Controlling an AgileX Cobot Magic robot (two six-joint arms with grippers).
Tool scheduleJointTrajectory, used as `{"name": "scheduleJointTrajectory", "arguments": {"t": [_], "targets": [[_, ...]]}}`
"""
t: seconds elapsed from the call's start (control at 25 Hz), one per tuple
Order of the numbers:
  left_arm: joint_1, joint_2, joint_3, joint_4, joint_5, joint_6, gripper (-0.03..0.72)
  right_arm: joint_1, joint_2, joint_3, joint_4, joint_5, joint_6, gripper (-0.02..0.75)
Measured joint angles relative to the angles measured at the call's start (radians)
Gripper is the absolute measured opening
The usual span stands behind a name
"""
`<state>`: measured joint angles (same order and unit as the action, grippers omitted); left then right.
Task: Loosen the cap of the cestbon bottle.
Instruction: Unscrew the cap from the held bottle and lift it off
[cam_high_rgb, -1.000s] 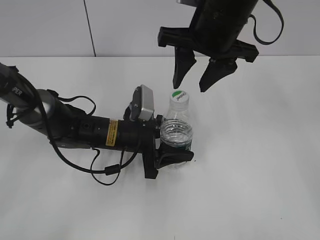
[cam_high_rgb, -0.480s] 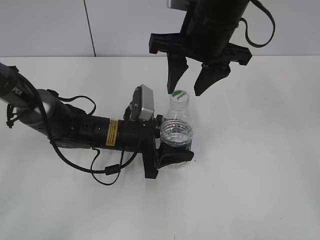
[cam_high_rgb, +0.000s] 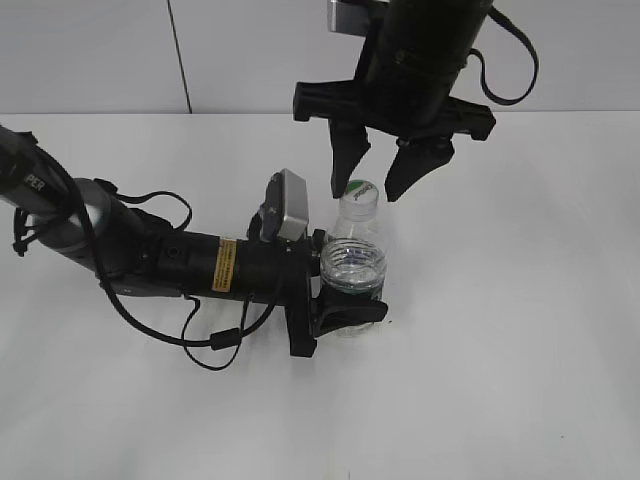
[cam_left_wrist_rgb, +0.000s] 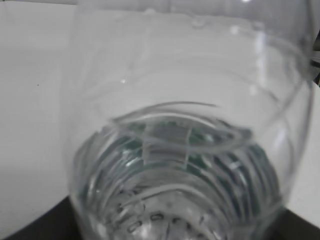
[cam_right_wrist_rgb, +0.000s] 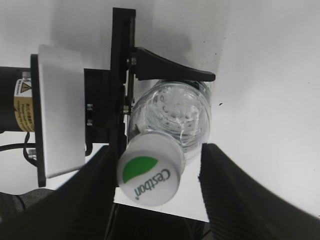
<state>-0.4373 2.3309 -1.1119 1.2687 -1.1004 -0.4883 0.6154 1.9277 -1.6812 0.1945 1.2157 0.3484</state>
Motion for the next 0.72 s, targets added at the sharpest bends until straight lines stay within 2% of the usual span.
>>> {"name": "scheduleJointTrajectory", "arguments": {"t": [0.28,0.52,0.72], "targets": [[-0.001,0.000,0.000,-0.004,0.008,0.000,0.405,0.001,0.000,-0.001,0.000,0.001,0.001,0.409],[-0.001,0.000,-0.001,-0.006,0.009,0.000,0.405,0.001,0.000,-0.001,0.006,0.002,0.001,0.347],[-0.001,0.000,-0.002,-0.006,0.012,0.001,0.405,0.001,0.000,-0.001,0.008,0.001,0.001,0.335]]}}
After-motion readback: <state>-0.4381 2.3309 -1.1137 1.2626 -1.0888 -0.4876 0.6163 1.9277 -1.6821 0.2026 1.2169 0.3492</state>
